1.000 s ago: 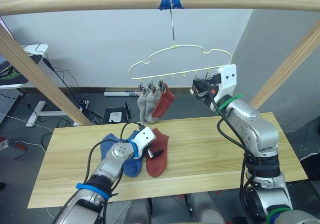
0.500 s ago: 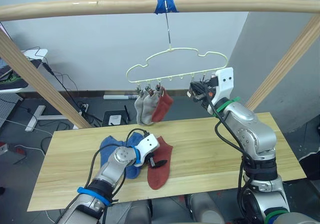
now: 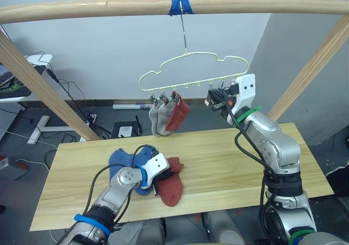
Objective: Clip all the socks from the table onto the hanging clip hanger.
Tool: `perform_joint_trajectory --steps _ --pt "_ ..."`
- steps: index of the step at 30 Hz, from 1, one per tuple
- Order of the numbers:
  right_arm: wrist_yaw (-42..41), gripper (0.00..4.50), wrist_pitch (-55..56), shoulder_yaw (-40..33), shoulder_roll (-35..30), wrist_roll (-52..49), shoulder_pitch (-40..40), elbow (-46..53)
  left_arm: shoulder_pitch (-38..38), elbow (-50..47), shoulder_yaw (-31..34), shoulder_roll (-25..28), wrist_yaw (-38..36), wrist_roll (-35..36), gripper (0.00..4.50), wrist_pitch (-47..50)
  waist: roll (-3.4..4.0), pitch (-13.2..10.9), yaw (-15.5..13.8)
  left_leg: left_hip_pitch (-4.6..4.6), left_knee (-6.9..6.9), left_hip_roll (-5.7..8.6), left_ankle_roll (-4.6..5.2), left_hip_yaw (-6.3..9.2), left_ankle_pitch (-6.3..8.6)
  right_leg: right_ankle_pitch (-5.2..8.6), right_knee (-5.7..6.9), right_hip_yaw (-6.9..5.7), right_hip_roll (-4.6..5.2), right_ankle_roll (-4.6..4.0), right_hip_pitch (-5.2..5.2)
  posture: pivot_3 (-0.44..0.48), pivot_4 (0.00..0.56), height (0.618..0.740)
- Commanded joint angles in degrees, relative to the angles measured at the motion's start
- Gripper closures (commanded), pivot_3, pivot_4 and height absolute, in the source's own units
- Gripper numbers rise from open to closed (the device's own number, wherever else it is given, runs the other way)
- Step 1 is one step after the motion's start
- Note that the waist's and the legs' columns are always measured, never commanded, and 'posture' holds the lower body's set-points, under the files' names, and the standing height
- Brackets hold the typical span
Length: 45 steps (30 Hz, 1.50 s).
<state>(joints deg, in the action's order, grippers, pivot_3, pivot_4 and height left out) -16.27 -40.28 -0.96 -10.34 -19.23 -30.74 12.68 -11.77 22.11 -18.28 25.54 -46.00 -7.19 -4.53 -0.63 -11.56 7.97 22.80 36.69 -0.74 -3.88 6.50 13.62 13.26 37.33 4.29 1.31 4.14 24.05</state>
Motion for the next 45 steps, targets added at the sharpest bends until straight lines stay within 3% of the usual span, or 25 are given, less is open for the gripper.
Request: perform_joint_trajectory --steps 1,8,12,23,45 --pt "-0.2 4.5 1.0 -0.7 0.0 -0.5 0.4 0.9 0.7 -4.1 2.5 -0.7 -0.8 4.0 4.47 -0.7 0.0 0.0 0.0 0.0 0.0 0.0 0.0 0.0 0.0 0.0 0.0 0.0 0.0 0.0 0.0 -0.125 0.162 0.74" --pt "0.1 4.5 -4.5 -3.5 -0.8 -4.3 -0.3 3.4 2.2 -17.2 7.9 -3.7 -4.1 17.6 4.47 8.4 0.0 0.0 -0.2 0.05 0.03 0.0 0.0 0.01 0.0 -0.01 -0.01 0.01 0.01 -0.01 -0.01 -0.142 0.17 0.74" --pt "3.2 4.5 -17.0 -10.7 0.3 -13.6 -2.2 6.4 0.3 -24.9 11.3 -6.7 -0.2 23.1 4.47 15.0 0.02 0.0 -0.1 0.03 0.05 0.0 0.0 0.02 0.0 0.0 0.02 0.01 0.0 0.0 -0.02 -0.16 0.188 0.74" --pt "10.4 4.5 -29.3 -16.5 3.0 -22.7 -5.3 9.3 -6.2 -23.6 9.9 -13.1 8.2 20.9 4.47 19.8 0.13 -0.2 0.0 0.05 0.09 0.01 0.01 0.03 0.0 0.03 0.0 0.07 -0.08 0.04 -0.03 -0.16 0.21 0.74" --pt "16.5 4.5 -31.5 -17.8 6.7 -27.0 -6.6 9.0 -10.4 -19.2 8.2 -15.6 9.1 18.4 4.47 17.1 0.16 -0.2 0.1 0.12 -0.06 0.0 0.01 0.02 0.0 0.05 -0.2 0.1 -0.11 0.07 0.01 -0.157 0.205 0.74"
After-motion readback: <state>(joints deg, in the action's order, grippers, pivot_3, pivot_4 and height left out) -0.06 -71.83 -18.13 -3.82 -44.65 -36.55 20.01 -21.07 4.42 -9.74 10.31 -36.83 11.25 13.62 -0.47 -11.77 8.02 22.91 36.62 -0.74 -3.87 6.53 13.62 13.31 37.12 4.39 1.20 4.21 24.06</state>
